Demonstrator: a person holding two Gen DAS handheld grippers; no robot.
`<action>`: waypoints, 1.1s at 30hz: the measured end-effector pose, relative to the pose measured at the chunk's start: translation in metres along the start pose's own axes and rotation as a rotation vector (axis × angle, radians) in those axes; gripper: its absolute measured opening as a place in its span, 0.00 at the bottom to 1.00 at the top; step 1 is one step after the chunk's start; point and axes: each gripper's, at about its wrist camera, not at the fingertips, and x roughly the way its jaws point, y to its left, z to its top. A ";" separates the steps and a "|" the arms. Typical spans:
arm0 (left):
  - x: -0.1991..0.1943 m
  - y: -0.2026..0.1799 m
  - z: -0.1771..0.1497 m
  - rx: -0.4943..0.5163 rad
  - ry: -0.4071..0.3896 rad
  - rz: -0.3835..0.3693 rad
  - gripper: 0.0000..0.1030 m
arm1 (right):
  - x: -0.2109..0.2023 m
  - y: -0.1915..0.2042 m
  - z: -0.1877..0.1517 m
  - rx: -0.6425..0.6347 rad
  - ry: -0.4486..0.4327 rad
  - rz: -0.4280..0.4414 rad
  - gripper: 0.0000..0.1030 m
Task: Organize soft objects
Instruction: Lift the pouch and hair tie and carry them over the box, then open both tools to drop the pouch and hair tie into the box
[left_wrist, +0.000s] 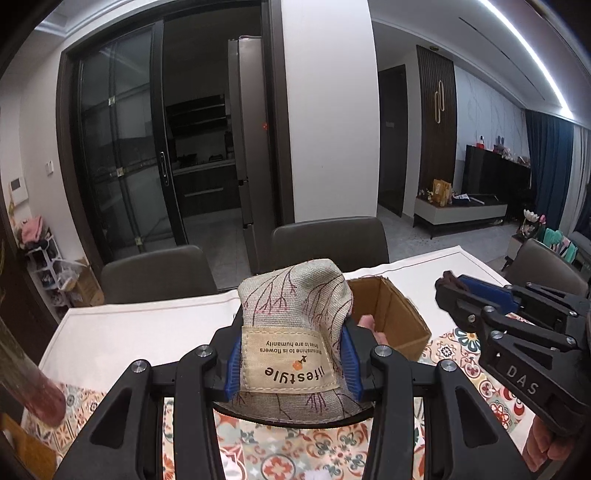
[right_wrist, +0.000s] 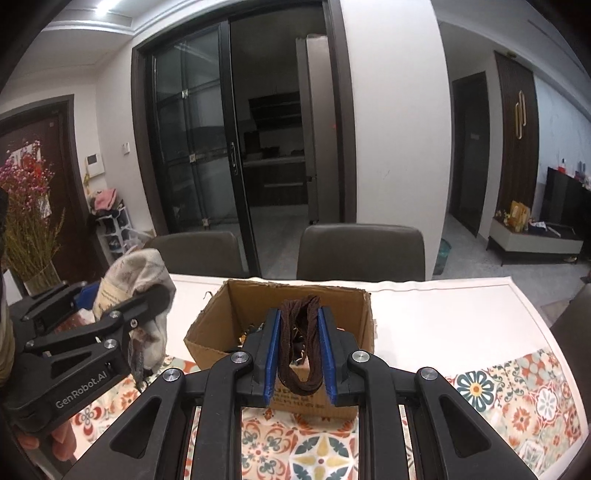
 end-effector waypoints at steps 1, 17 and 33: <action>0.004 0.000 0.004 0.007 0.003 -0.004 0.42 | 0.006 -0.002 0.003 -0.003 0.015 0.009 0.21; 0.080 -0.011 0.031 0.064 0.153 0.019 0.42 | 0.093 -0.037 0.031 0.027 0.253 0.041 0.21; 0.158 -0.023 0.018 0.039 0.372 -0.007 0.46 | 0.157 -0.057 0.014 0.042 0.425 0.028 0.22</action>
